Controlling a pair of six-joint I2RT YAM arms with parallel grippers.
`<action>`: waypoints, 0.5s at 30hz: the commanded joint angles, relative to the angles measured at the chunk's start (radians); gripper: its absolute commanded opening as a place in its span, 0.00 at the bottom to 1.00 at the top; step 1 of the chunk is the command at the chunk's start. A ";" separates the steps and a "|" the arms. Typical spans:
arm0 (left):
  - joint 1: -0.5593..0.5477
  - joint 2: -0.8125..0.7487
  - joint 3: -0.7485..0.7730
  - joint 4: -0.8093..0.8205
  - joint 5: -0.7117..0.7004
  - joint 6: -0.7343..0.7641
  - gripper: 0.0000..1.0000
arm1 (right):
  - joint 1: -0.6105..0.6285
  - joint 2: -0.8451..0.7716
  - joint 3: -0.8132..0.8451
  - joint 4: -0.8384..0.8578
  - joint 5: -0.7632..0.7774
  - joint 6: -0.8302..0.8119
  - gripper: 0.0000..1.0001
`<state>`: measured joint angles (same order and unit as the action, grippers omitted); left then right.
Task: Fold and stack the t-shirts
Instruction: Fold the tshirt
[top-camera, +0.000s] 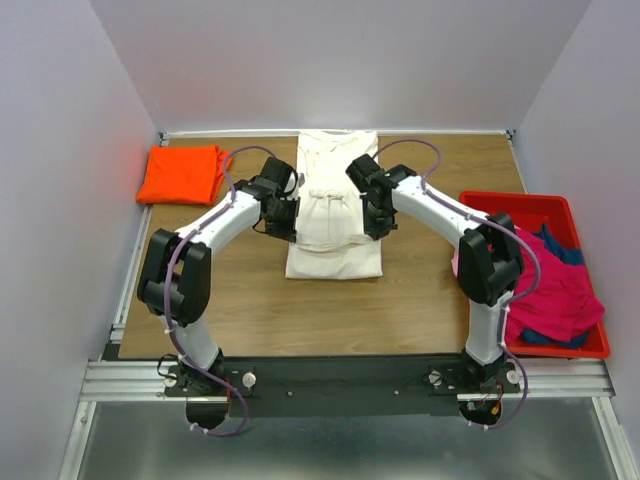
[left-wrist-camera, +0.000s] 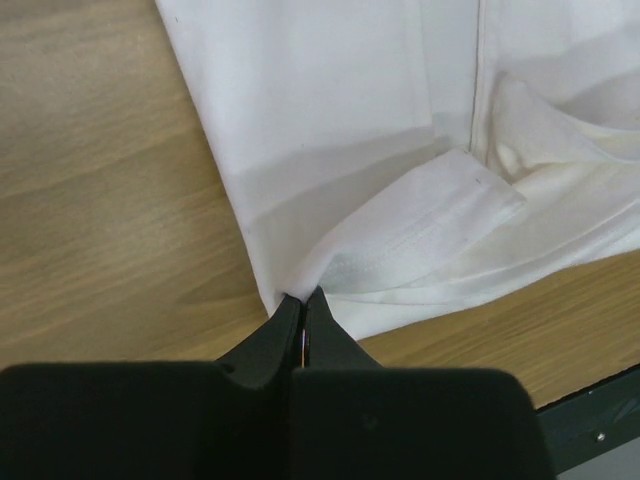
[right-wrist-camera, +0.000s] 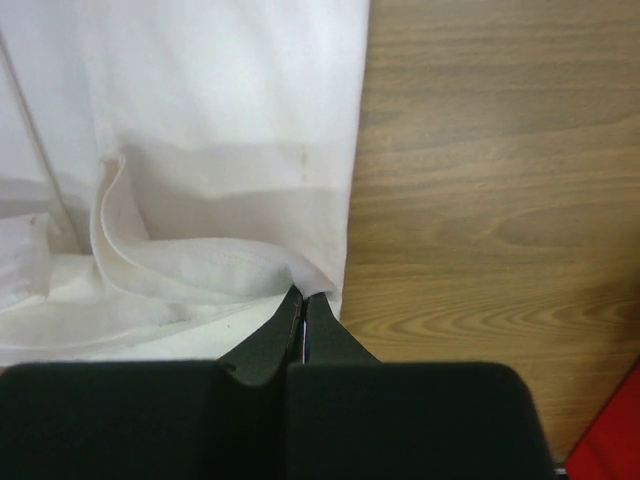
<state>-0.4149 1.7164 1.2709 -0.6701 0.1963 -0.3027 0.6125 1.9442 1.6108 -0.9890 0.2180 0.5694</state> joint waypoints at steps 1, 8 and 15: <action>0.022 0.064 0.080 0.018 -0.005 0.027 0.00 | -0.033 0.056 0.072 -0.016 0.064 -0.069 0.00; 0.062 0.199 0.261 0.006 0.020 0.028 0.00 | -0.072 0.153 0.230 -0.017 0.066 -0.149 0.00; 0.110 0.328 0.447 -0.031 0.045 0.028 0.00 | -0.115 0.258 0.397 -0.028 0.055 -0.212 0.00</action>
<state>-0.3302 1.9957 1.6520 -0.6830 0.2100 -0.2882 0.5163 2.1567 1.9438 -0.9977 0.2497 0.4084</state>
